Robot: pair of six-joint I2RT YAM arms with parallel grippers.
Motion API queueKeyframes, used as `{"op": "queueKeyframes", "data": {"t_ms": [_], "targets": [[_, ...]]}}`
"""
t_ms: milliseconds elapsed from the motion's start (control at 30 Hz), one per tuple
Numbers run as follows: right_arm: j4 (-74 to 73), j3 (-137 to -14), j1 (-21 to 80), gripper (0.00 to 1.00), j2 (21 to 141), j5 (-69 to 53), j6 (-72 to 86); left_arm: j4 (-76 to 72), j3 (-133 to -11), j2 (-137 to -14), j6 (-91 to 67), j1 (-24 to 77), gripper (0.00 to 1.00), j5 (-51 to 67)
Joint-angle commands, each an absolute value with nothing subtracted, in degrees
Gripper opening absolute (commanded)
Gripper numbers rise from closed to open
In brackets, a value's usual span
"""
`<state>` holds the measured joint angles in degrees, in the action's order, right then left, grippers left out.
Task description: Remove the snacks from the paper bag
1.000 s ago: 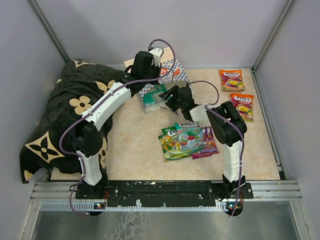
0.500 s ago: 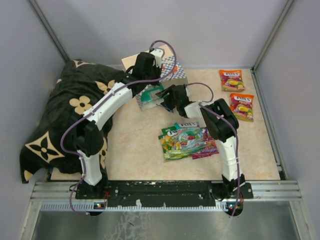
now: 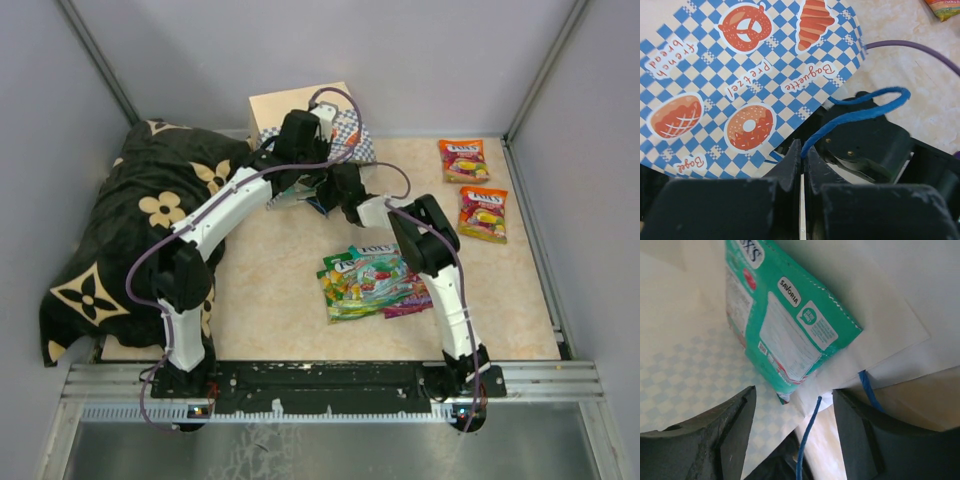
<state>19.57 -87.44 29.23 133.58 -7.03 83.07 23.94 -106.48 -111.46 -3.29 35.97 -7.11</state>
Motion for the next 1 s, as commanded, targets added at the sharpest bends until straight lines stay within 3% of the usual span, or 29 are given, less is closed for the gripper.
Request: {"op": "queueKeyframes", "data": {"t_ms": [0,100,267,367,567,667,733,967], "targets": [[13.7,-96.3,30.4,0.60,140.6,-5.0,83.9,23.5,-107.5,-110.8,-4.3,37.3,0.00,-6.3],[12.3,-100.0,30.9,0.46,142.3,-4.8,83.9,23.0,-106.7,-110.2,-4.0,37.4,0.00,-5.8],[14.1,-98.8,30.9,0.10,141.4,-4.3,83.5,23.4,-106.5,-109.6,-2.9,37.3,0.00,-6.4],[15.3,-96.1,30.9,0.00,139.2,-3.9,82.6,23.4,-106.2,-109.3,-2.5,37.2,0.00,-7.0],[15.2,-88.4,30.8,0.00,131.3,-4.1,78.3,23.5,-106.4,-109.7,-2.2,36.8,0.00,-7.7],[15.9,-81.7,30.8,0.30,126.1,-5.5,76.6,23.6,-106.4,-109.8,-2.0,36.5,0.00,-8.9],[19.6,-75.6,30.8,0.41,122.3,-5.7,77.1,23.6,-106.5,-109.8,-2.0,36.3,0.00,-10.1],[32.4,-66.1,29.1,0.47,118.6,-8.8,82.5,23.6,-106.8,-109.8,-2.3,36.0,0.00,-10.6]]}}
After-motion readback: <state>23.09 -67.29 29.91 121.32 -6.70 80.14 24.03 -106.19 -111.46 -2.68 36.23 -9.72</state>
